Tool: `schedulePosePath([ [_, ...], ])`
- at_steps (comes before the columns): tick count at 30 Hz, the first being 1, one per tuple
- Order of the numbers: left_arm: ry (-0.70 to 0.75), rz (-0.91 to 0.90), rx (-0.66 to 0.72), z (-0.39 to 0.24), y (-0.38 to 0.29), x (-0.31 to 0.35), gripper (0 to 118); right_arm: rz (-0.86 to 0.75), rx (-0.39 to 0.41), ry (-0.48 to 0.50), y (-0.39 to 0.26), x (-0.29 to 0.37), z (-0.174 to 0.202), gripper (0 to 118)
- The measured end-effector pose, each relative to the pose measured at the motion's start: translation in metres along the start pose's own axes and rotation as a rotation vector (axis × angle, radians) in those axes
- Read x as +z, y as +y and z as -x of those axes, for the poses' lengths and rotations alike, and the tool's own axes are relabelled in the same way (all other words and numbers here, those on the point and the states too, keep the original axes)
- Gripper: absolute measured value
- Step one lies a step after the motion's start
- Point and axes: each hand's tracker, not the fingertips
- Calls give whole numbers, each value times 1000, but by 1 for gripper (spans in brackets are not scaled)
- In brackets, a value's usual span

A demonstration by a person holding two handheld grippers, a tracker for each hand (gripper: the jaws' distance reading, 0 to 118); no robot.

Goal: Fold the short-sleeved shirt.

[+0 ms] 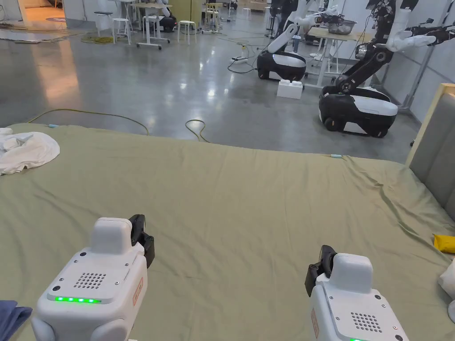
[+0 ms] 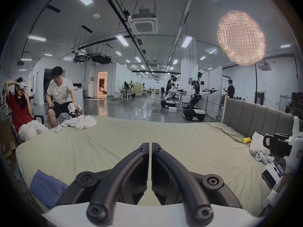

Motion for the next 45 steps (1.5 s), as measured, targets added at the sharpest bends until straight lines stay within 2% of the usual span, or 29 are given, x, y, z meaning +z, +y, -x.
schedulePosePath([
  [2,-1,-5,8,1,0,0,5,-5,5,-8,0,0,-1,0],
  [4,9,-11,10,2,-1,0,16,-8,8,-14,-1,-1,-1,1],
  [5,11,-12,10,2,-1,0,31,-8,11,-16,-2,-1,-1,11],
  [6,10,-11,10,3,-2,1,42,-6,11,-16,-2,-1,-1,30],
  [8,-2,-7,13,5,-2,-1,67,4,0,-13,-3,-3,-2,78],
  [10,5,-10,5,5,-4,-1,75,-8,-1,-28,-5,-3,-3,85],
  [11,5,-9,3,6,-4,-1,85,-9,2,-34,-6,-3,-2,88],
  [13,0,-12,9,7,-4,-1,96,-3,4,-35,-6,-4,-3,101],
  [14,-13,-16,22,8,-5,-1,97,0,3,-32,-6,-4,-3,107],
  [20,18,-35,60,10,-6,-2,97,-13,7,-15,-5,-4,-3,108],
  [25,11,-46,68,11,-8,-2,98,-20,-3,16,-2,-5,-5,116],
  [30,35,-51,50,13,-7,-2,98,-15,-66,7,5,-8,-9,116],
  [34,29,-37,40,15,-5,-2,98,40,-94,-37,14,-14,-9,116],
  [38,11,-20,50,17,-3,-3,98,84,-117,-27,19,-17,-11,116],
  [41,9,-20,42,16,-4,-3,98,137,-129,-94,21,-22,-9,116],
  [45,-2,-15,52,16,-3,-3,98,163,-156,-102,23,-26,-9,116],
])
